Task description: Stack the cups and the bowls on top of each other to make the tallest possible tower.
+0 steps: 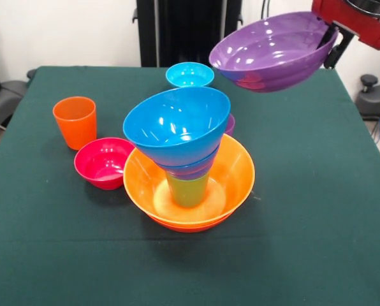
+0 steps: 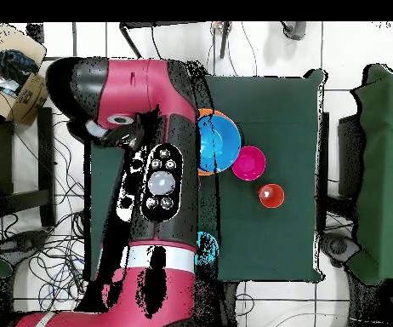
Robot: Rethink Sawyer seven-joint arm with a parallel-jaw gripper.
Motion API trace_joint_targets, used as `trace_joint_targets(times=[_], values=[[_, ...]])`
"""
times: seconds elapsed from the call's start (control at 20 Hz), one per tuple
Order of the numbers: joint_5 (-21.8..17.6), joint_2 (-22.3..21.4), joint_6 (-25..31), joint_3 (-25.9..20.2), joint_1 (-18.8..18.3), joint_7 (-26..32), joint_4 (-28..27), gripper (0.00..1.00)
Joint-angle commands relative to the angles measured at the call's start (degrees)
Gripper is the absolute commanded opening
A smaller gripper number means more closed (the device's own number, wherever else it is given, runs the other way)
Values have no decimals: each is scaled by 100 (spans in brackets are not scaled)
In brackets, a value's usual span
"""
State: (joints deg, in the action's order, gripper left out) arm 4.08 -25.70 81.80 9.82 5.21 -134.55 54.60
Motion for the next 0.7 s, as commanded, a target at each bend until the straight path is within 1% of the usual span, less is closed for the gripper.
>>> trace_joint_targets(times=[0.05, 0.1, 0.25, 0.45, 0.6, 0.65, 0.7], values=[[-538, 117, 100, -811, -377, 1870, 134, 0], [-591, 115, 73, -839, -457, 2025, 131, 0], [-797, 101, 265, -880, -658, 2340, 4, 0], [-956, 24, 453, -944, -824, 2564, -61, 0], [-1007, 9, 328, -1007, -936, 2617, 18, 0], [-1051, 200, 255, -1058, -983, 2618, -134, 0], [-1062, 230, 181, -1084, -1020, 2628, -117, 0]])
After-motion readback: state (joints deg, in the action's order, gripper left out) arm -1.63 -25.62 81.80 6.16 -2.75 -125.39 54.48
